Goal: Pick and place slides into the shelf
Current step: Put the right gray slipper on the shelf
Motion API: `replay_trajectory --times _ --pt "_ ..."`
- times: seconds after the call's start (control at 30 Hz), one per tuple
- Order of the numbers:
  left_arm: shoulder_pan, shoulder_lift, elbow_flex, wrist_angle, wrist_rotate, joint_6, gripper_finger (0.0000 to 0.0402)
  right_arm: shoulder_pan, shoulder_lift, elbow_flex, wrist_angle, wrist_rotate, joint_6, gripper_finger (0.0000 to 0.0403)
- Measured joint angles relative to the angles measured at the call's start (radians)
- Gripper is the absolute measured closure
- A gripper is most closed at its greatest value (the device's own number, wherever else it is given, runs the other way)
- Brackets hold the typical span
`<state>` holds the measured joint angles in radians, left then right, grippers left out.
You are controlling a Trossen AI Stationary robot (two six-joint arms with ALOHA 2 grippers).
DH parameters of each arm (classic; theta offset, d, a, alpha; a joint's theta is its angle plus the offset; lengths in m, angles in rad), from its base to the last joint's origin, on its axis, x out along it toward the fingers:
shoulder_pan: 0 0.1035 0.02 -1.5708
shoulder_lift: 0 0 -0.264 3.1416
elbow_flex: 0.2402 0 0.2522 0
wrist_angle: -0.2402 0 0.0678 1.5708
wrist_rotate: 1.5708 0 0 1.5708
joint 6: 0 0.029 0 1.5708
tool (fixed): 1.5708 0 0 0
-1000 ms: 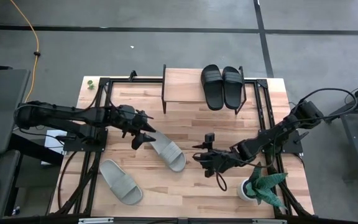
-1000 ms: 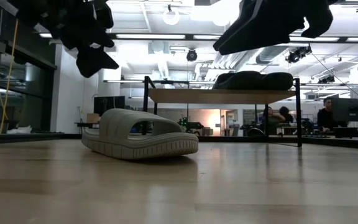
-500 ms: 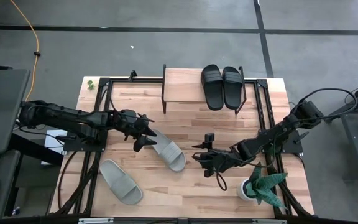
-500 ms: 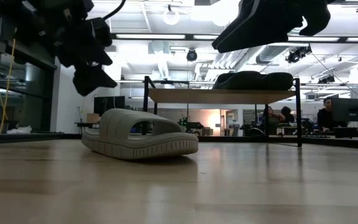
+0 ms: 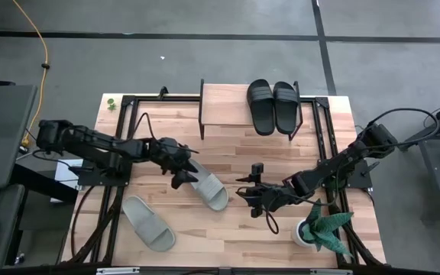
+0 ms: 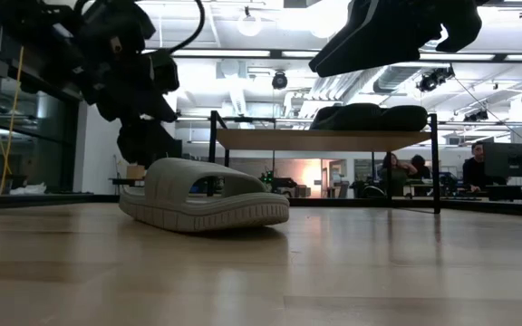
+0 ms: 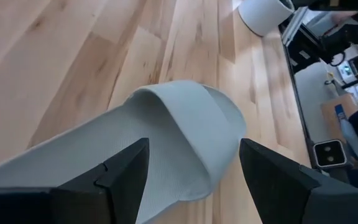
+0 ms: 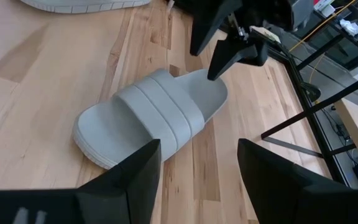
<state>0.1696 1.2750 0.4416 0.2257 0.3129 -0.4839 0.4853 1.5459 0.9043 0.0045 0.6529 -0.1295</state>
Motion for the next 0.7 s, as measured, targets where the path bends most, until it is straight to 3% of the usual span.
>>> replay_trajectory --times 0.7 --pt "-0.025 0.177 0.000 0.149 0.043 -0.044 0.0163 0.000 0.000 0.000 0.000 -0.003 0.002 0.0198"
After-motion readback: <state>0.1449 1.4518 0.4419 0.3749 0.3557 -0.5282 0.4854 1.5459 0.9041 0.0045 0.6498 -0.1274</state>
